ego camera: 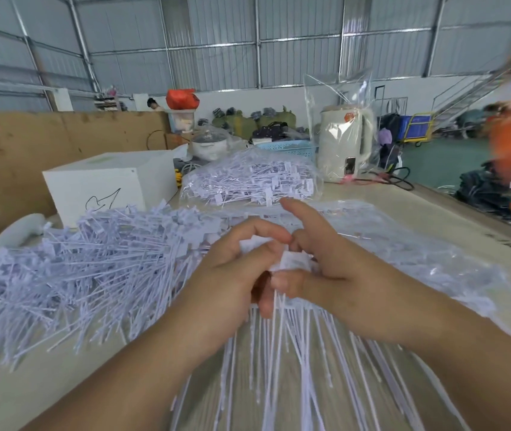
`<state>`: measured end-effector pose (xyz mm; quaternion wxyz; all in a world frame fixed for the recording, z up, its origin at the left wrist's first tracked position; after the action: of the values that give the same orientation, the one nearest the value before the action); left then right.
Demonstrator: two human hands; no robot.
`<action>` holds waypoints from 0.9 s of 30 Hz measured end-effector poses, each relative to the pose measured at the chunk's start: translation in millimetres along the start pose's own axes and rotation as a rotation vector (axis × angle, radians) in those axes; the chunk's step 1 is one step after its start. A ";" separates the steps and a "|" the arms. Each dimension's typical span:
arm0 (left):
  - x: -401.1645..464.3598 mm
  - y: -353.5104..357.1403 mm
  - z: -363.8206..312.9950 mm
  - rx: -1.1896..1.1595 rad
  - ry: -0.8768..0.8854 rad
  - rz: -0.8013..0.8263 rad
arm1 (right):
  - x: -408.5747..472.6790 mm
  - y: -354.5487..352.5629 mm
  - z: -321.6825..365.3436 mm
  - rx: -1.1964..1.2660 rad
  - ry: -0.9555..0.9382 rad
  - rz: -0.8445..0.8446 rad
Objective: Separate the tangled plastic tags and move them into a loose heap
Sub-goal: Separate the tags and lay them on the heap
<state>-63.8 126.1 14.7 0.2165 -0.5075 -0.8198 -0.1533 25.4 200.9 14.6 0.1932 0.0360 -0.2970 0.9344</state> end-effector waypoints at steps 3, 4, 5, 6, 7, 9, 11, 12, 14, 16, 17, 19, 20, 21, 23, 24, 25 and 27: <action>-0.6 2.1 -1.1 0.052 0.029 0.055 | -1.5 0.9 -4.9 -0.119 0.022 -0.003; -0.9 2.2 -1.1 0.091 0.042 0.063 | -1.7 2.5 -3.9 -0.150 0.022 -0.004; -1.0 2.1 -0.7 0.104 0.045 0.059 | -2.1 3.1 -1.5 -0.177 0.018 -0.006; -0.8 0.9 0.3 0.103 0.047 0.042 | -1.9 2.9 1.7 -0.196 0.018 -0.004; -0.5 -1.3 0.8 0.095 0.045 0.010 | -1.9 1.9 4.4 -0.195 0.015 0.011; 0.9 -8.1 -0.2 0.077 0.042 -0.070 | -3.7 -3.9 10.3 -0.200 0.011 0.038; 2.0 -13.1 -1.2 0.033 0.036 -0.118 | -5.7 -14.5 9.2 -0.255 0.075 0.005; 2.6 -14.3 -2.2 0.011 0.039 -0.132 | -6.4 -19.1 7.7 -0.290 0.103 -0.027; 2.8 -15.6 -4.8 -0.025 0.050 -0.166 | -6.6 -23.9 7.9 -0.311 0.095 -0.096; 2.3 -13.7 -6.3 -0.087 0.054 -0.214 | -6.0 -24.8 11.5 -0.278 0.066 -0.174; 1.5 -13.3 -5.8 -0.135 0.045 -0.247 | -5.6 -25.2 14.3 -0.239 0.048 -0.231; -0.5 -13.4 -0.3 -0.256 -0.004 -0.315 | -8.8 -37.8 15.8 -0.108 0.013 -0.434; -1.7 -13.2 2.6 -0.299 -0.035 -0.338 | -13.3 -49.2 16.8 -0.050 -0.016 -0.562; -3.0 -13.0 4.4 -0.313 -0.060 -0.349 | -17.9 -59.8 20.0 -0.030 -0.051 -0.660; -4.1 -11.6 5.8 -0.287 -0.081 -0.337 | -20.0 -66.6 22.6 -0.063 -0.092 -0.667; -4.3 -10.4 5.5 -0.264 -0.081 -0.319 | -17.9 -60.3 20.2 -0.086 -0.075 -0.570; -4.2 -8.6 4.5 -0.231 -0.079 -0.294 | -13.8 -47.1 17.4 -0.107 -0.040 -0.428; -3.2 -5.7 2.2 -0.141 -0.056 -0.229 | -7.5 -15.8 13.0 -0.183 0.006 -0.166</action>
<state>-68.1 122.2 11.0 0.1386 -0.4285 -0.8653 -0.2200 37.8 202.8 32.4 0.2733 0.0400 -0.3765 0.8843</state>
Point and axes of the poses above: each hand's wrist, its own x-axis towards the middle knuckle, its own y-axis out of the palm, z = x × y, the point moved 7 cm from there along x, towards the middle knuckle, and after that the axes turned 11 degrees about y, right-handed, at the moved point
